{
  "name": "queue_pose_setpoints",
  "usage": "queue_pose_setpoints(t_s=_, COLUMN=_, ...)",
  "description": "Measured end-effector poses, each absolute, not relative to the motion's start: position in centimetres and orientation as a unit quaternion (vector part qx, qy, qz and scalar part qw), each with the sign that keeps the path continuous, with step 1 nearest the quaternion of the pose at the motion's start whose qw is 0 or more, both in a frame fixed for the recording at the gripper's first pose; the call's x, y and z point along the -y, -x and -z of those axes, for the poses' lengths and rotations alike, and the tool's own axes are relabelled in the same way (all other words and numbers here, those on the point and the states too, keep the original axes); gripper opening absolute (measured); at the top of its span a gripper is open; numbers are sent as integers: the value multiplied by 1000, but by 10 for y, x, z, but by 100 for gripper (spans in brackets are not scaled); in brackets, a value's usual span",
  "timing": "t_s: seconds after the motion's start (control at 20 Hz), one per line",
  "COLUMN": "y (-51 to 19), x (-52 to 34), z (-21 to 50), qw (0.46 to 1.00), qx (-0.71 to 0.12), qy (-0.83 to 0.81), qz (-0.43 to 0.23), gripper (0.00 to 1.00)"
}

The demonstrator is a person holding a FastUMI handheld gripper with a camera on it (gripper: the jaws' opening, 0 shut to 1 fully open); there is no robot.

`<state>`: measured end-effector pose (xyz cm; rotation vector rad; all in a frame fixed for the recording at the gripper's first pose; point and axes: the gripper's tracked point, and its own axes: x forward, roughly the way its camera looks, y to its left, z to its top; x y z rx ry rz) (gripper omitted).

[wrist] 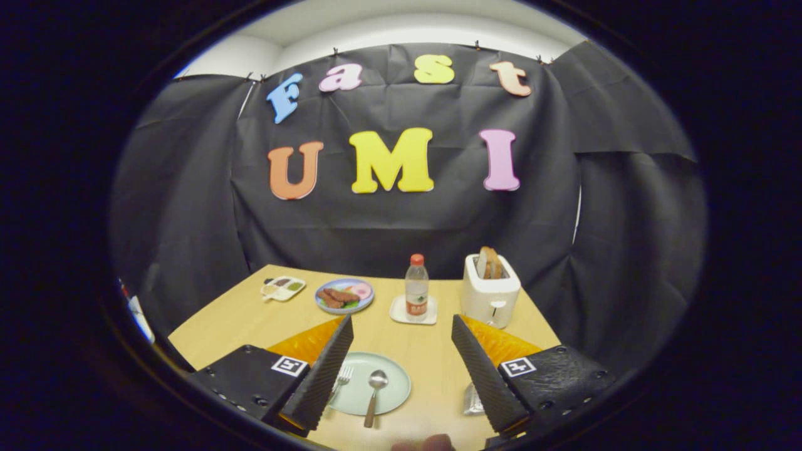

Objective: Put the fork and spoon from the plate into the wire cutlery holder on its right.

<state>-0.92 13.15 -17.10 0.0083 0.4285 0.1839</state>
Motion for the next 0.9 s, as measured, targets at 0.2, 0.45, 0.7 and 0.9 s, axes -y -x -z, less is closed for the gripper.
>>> queue_pose_setpoints(t_s=0.2, y=18, x=-154, z=232, qw=957, qx=-274, qy=13, qz=-96, gripper=96)
queue_pose_setpoints(t_s=0.45, y=23, x=-182, z=311, qw=925, qx=-364, qy=27, qz=-107, gripper=96)
queue_pose_setpoints(t_s=0.7, y=23, x=-194, z=366, qw=906, qx=-406, qy=56, qz=-109, gripper=96)
queue_pose_setpoints(t_s=0.9, y=23, x=-193, z=397, qw=894, qx=-430, qy=71, qz=-101, gripper=89)
